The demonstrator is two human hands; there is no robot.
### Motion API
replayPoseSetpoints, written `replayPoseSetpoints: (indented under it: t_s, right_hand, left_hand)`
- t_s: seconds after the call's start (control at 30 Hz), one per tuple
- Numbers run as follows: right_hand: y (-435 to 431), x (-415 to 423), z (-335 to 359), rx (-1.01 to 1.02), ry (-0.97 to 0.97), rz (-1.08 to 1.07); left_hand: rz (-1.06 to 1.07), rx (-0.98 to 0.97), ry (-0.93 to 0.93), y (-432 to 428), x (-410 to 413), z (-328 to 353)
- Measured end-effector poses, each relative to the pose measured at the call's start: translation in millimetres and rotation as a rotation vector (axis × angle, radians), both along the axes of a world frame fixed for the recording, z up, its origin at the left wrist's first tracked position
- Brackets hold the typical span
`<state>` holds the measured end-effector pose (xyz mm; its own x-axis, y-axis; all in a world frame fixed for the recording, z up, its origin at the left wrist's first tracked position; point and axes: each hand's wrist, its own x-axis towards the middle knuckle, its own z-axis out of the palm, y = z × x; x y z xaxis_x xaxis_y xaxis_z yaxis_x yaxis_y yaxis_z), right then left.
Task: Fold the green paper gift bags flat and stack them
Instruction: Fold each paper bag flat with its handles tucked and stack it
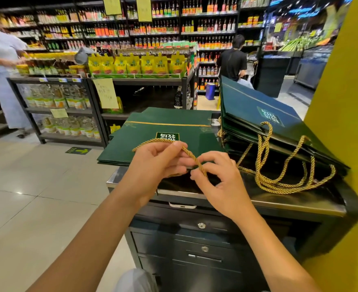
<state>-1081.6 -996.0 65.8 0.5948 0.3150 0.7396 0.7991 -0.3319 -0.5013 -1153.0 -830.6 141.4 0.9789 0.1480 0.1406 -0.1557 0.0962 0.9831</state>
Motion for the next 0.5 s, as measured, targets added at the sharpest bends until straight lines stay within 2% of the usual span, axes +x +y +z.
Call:
replayPoseSetpoints:
  t_s: [0.2,0.5]
  right_hand:
    - [-3.2,-3.2,4.8,0.072,0.191,0.077]
    - [-2.7,1.0,6.5,0.203,0.286,0.076]
  left_hand:
    - [0.157,-0.145,-0.074,14.9,11.8,14.1]
    - [0.182,0.108,-0.068,15.9,14.5,-0.6]
